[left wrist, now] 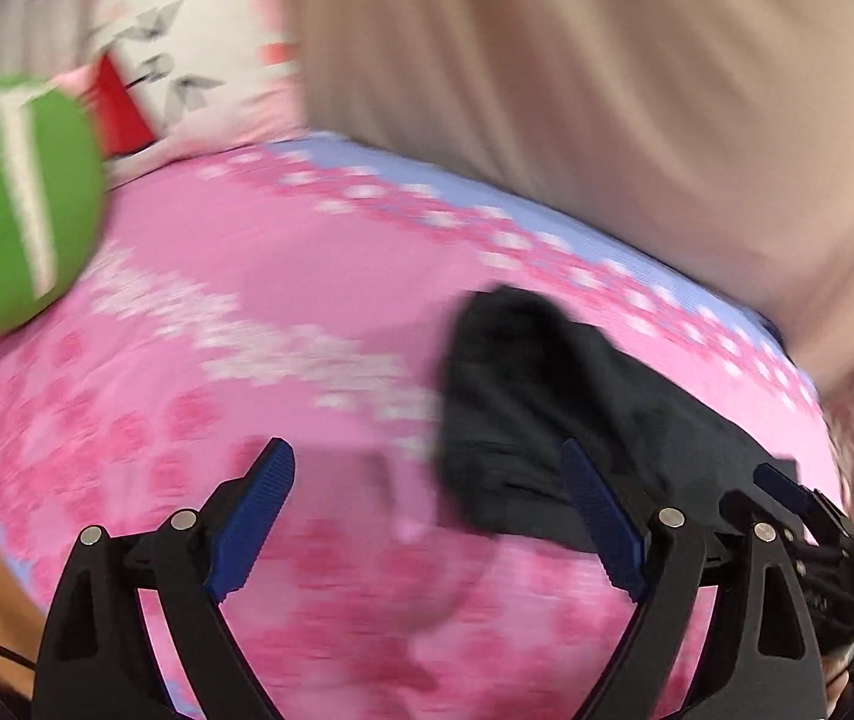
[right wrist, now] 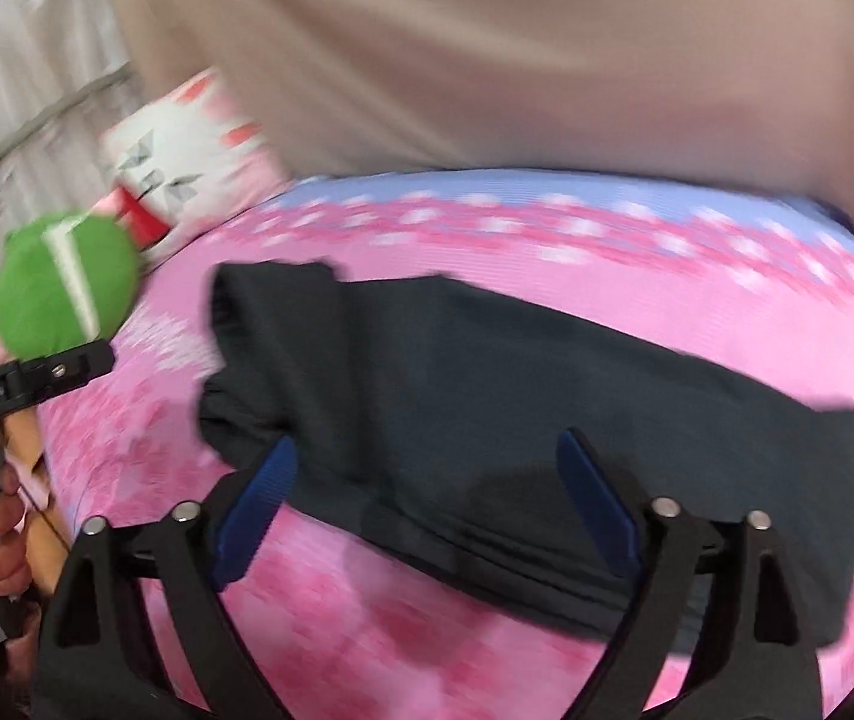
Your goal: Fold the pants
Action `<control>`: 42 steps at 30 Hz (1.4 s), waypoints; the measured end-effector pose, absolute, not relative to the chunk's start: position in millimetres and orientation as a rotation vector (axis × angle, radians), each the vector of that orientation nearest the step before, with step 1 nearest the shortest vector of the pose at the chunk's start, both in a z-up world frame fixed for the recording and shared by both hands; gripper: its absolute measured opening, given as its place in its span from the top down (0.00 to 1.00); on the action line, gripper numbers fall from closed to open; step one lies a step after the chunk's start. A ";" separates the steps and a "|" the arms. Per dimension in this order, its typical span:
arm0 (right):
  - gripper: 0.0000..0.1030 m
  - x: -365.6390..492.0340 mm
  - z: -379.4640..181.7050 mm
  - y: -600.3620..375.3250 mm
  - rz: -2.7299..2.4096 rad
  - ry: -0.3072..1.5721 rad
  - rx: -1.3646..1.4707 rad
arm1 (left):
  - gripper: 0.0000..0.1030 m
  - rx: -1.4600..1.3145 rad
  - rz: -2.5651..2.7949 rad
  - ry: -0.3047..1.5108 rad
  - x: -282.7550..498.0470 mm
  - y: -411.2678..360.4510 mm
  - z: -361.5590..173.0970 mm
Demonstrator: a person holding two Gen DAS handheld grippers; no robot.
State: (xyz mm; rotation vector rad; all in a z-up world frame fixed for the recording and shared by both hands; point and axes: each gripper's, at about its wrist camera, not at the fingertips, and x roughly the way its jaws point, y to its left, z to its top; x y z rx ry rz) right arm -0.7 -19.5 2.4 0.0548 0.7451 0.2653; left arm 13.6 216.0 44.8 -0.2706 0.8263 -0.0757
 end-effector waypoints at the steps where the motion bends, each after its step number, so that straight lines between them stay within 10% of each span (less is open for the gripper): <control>1: 0.15 7.7 0.2 3.4 0.290 0.758 0.003 | 0.15 -0.290 -0.060 0.831 14.8 227.4 40.9; 7: 0.15 49.6 -25.3 76.1 0.302 0.835 -0.126 | 0.15 -0.375 -0.018 0.851 13.3 277.8 22.9; 12: 0.67 73.2 -35.6 59.6 0.320 0.901 0.049 | 0.15 -0.400 -0.042 0.847 11.2 283.2 20.0; 15: 0.81 68.5 -12.2 12.2 0.402 0.886 0.288 | 0.15 -0.399 -0.059 0.843 10.2 276.6 21.9; 25: 0.81 -70.9 32.4 -200.4 0.074 0.647 0.575 | 0.15 -0.313 -0.161 0.841 15.1 202.2 35.8; 29: 0.46 -85.3 -18.1 -243.6 -0.164 0.794 0.523 | 0.15 -0.253 -0.260 0.891 25.7 141.8 28.7; 34: 0.28 -107.4 -16.2 -269.4 -0.005 0.699 0.690 | 0.15 -0.301 -0.448 0.996 34.7 81.2 19.1; 40: 0.28 -91.0 -27.1 -294.7 0.014 0.713 0.740 | 0.15 -0.359 -0.486 1.134 62.7 42.0 -8.8; 42: 0.63 -78.0 -36.1 -293.3 0.016 0.743 0.732 | 0.15 -0.363 -0.487 1.183 71.9 31.5 -17.9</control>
